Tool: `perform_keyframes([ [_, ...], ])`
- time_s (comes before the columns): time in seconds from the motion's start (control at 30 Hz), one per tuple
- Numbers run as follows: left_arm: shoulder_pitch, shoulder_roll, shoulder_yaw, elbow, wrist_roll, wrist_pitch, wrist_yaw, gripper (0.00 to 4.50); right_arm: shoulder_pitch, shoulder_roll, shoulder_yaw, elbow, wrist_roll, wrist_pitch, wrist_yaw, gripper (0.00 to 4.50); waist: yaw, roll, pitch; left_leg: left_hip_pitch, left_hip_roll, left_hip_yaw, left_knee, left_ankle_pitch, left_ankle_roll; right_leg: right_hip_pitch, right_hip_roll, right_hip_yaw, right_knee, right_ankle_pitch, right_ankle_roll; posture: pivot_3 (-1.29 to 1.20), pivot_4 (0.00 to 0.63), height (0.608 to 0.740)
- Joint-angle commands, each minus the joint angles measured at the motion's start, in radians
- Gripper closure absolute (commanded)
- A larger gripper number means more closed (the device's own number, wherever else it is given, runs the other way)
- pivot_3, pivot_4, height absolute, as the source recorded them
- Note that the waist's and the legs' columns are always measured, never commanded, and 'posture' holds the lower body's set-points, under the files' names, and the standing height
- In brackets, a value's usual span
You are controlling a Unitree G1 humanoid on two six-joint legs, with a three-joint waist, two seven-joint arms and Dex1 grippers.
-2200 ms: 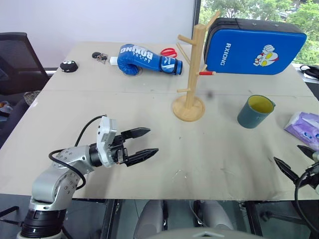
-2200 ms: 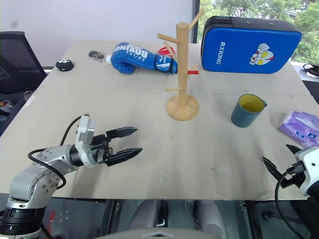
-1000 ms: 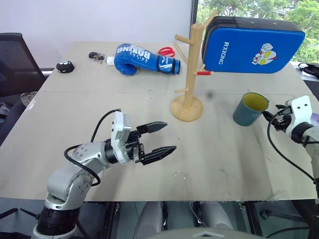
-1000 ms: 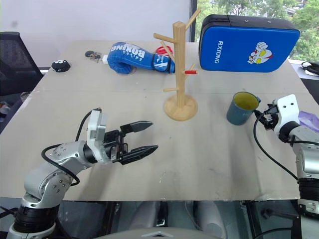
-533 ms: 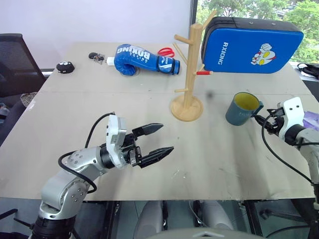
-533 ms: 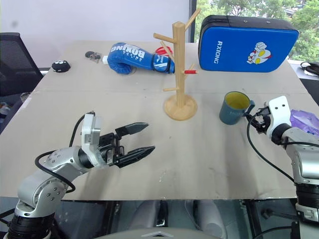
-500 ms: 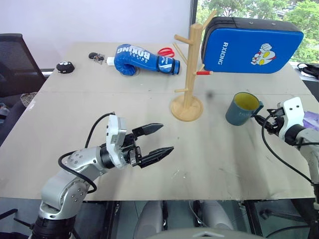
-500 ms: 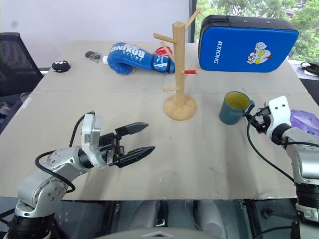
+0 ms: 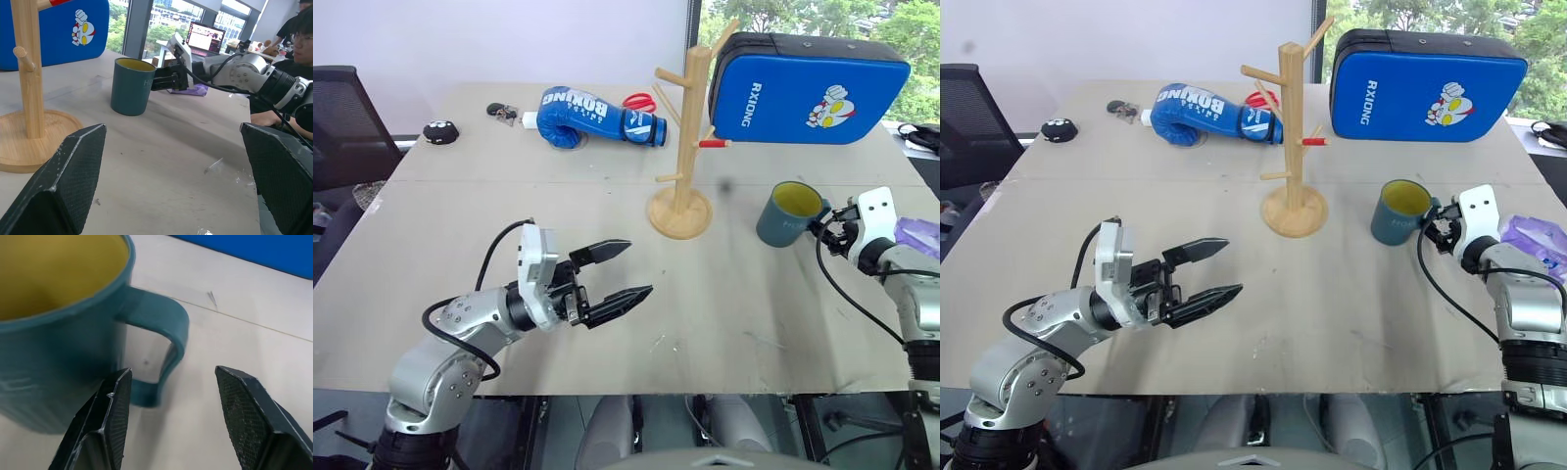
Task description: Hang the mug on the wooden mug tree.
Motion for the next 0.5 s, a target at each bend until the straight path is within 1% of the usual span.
perform_keyframes([
  [0.03,0.020,-0.004,0.015,-0.045,-0.006,-0.027,0.000,0.00,-0.051,0.017,-0.009,0.080,0.004,-0.086,0.010,1.80,0.000,0.000,0.000,0.000,0.000,0.000,0.000,0.000,0.000,0.000,0.000,0.000,0.000,0.000,0.000,0.00,0.150,0.740],
  [0.07,0.025,-0.005,0.017,-0.046,-0.007,-0.030,0.000,0.00,-0.058,0.023,-0.010,0.102,0.009,-0.104,0.025,2.35,0.000,0.000,0.000,0.000,0.000,0.000,0.000,0.000,0.000,0.000,0.000,0.000,0.000,0.000,0.000,0.00,0.150,0.740],
  [0.13,0.036,-0.004,0.026,-0.051,-0.014,-0.035,-0.002,0.00,-0.067,0.032,-0.010,0.133,0.013,-0.137,0.044,3.00,0.000,0.000,0.000,0.000,0.000,0.000,0.000,0.000,0.000,0.000,0.000,0.000,-0.001,0.000,0.001,0.00,0.150,0.740],
  [0.17,0.041,-0.004,0.031,-0.054,-0.019,-0.039,-0.006,0.00,-0.070,0.035,-0.011,0.145,0.016,-0.145,0.050,3.65,0.001,0.000,0.000,-0.001,0.000,0.000,0.000,0.000,0.000,0.000,0.000,0.000,-0.001,0.000,0.001,0.00,0.150,0.740],
  [0.23,0.050,-0.007,0.045,-0.058,-0.033,-0.053,-0.020,0.00,-0.074,0.036,-0.009,0.158,0.018,-0.161,0.070,4.48,0.001,0.000,0.000,-0.001,0.000,0.000,0.000,0.000,0.000,0.000,0.000,0.000,-0.001,0.000,0.001,0.00,0.150,0.740],
  [0.33,0.069,-0.012,0.058,-0.061,-0.036,-0.075,-0.030,0.00,-0.070,0.030,-0.012,0.134,0.030,-0.171,0.096,4.48,0.000,0.000,0.000,-0.001,0.000,0.000,0.000,0.000,0.000,0.000,-0.001,0.000,-0.001,0.000,0.001,0.00,0.150,0.740],
  [0.4,0.085,-0.015,0.070,-0.062,-0.037,-0.086,-0.029,0.00,-0.062,0.018,-0.014,0.080,0.043,-0.164,0.117,4.48,0.000,0.001,0.000,-0.001,0.000,0.000,0.000,0.000,0.000,0.000,-0.001,0.000,-0.001,0.000,0.000,0.00,0.150,0.740],
  [0.5,0.110,-0.029,0.098,-0.056,-0.033,-0.119,-0.026,0.00,-0.037,-0.022,-0.003,-0.073,0.066,-0.118,0.170,4.48,0.001,0.002,0.001,-0.001,0.000,0.000,0.000,0.000,0.000,0.000,-0.001,0.000,0.000,0.000,0.000,0.00,0.150,0.740],
])
